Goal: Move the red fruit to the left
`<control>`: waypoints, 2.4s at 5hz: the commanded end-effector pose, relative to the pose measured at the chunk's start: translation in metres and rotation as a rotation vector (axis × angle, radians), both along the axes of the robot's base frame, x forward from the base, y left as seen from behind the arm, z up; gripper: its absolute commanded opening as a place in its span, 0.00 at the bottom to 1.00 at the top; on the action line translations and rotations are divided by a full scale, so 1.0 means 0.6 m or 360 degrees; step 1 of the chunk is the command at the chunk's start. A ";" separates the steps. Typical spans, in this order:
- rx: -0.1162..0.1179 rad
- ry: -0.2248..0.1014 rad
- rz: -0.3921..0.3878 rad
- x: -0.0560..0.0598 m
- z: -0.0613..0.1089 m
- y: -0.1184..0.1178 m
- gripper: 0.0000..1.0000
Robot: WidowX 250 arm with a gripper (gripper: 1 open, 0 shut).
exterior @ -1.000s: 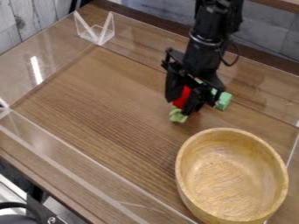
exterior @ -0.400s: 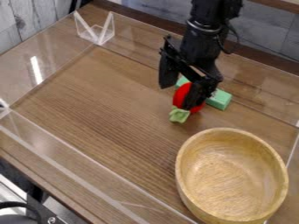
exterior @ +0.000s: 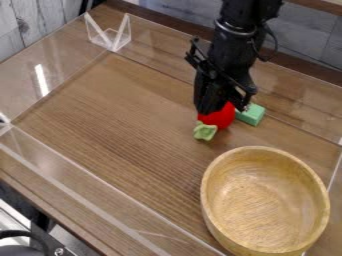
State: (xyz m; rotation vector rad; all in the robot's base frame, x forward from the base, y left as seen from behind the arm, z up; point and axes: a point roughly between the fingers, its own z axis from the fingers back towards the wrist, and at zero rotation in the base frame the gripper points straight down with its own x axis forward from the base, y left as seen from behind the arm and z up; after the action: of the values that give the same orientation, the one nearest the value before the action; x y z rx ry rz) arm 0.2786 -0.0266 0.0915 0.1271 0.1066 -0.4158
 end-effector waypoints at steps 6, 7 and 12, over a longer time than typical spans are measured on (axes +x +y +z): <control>-0.0027 -0.0321 0.0351 -0.001 0.065 0.046 0.00; -0.0034 -0.0394 0.0493 -0.003 0.093 0.054 0.00; -0.0013 -0.0350 0.0580 0.010 0.063 0.065 0.00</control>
State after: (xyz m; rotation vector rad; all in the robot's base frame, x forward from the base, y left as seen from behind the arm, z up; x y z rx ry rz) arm 0.2759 0.0107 0.1148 0.1392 -0.0342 -0.0450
